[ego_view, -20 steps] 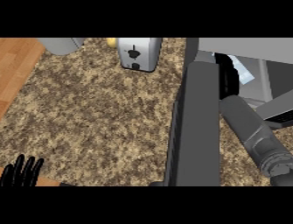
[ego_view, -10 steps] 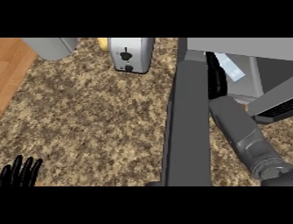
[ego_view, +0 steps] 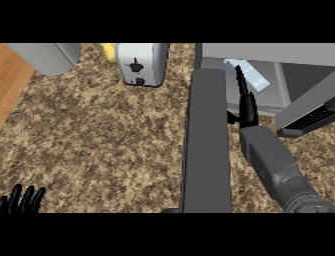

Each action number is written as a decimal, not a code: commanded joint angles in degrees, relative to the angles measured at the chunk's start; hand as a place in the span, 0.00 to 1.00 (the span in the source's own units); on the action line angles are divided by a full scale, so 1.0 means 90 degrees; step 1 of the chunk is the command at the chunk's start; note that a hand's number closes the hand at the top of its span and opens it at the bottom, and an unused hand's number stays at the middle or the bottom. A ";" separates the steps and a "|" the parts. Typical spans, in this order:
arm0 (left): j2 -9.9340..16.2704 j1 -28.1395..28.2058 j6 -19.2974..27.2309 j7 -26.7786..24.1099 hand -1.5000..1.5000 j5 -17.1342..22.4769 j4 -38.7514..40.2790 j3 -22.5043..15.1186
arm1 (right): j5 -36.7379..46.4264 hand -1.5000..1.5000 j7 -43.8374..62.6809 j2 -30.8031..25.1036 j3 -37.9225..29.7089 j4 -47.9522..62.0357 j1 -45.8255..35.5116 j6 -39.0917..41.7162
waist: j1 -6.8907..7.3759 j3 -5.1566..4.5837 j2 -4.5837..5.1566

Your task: Pick up the milk, place it into the microwave and close the microwave

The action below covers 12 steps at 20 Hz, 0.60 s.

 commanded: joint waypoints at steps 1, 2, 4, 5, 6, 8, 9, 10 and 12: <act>-0.0159 0.0059 0.0120 -0.0090 0.00 -0.0243 0.0049 -0.0150 | -0.0172 0.00 -0.0728 0.0027 -0.0166 0.0002 0.0564 0.0705 | -0.0143 -0.0006 -0.0041; -0.0120 0.0027 0.0127 0.0032 0.00 -0.0128 -0.0039 -0.0087 | -0.0188 0.00 -0.0710 0.0117 -0.0202 0.0036 0.0525 0.0525 | -0.0133 -0.0007 -0.0042; -0.0039 -0.0064 0.0107 0.0050 0.00 -0.0068 0.0152 0.0088 | -0.0194 0.00 -0.0900 0.0018 -0.0222 0.0028 0.0666 0.0717 | -0.0197 -0.0012 -0.0059; 0.0026 0.0457 -0.0061 -0.0018 0.00 0.0015 -0.0236 0.0035 | -0.0161 0.00 -0.1070 0.0151 -0.0181 0.0010 0.0848 0.0686 | -0.0252 -0.0018 -0.0131; -0.0105 0.0709 -0.0042 -0.0151 0.00 -0.0125 -0.0258 -0.0132 | -0.0164 0.00 -0.1233 0.0106 -0.0188 -0.0034 0.0950 0.0769 | -0.0254 -0.0018 -0.0140; -0.0176 0.0355 0.0038 -0.0226 0.00 -0.0371 0.0084 -0.0176 | -0.0212 0.00 -0.1523 0.0216 -0.0233 -0.0020 0.1257 0.0977 | -0.0320 -0.0020 -0.0140; 0.0062 0.0479 -0.0046 0.0139 0.00 0.0036 -0.0248 0.0095 | -0.0165 0.00 -0.1472 0.0250 -0.0180 -0.0042 0.1203 0.1007 | -0.0356 -0.0022 -0.0161; -0.0177 0.0282 0.0147 0.0139 0.00 -0.0161 -0.0059 -0.0088 | -0.0182 0.00 -0.1309 -0.0047 -0.0179 -0.0109 0.1118 0.1425 | -0.0416 -0.0026 -0.0178; -0.0209 0.0479 0.0108 0.0021 0.00 -0.0430 -0.0090 -0.0261 | -0.0174 0.00 -0.1678 0.0301 -0.0118 -0.0174 0.1534 0.1530 | -0.0472 -0.0030 -0.0211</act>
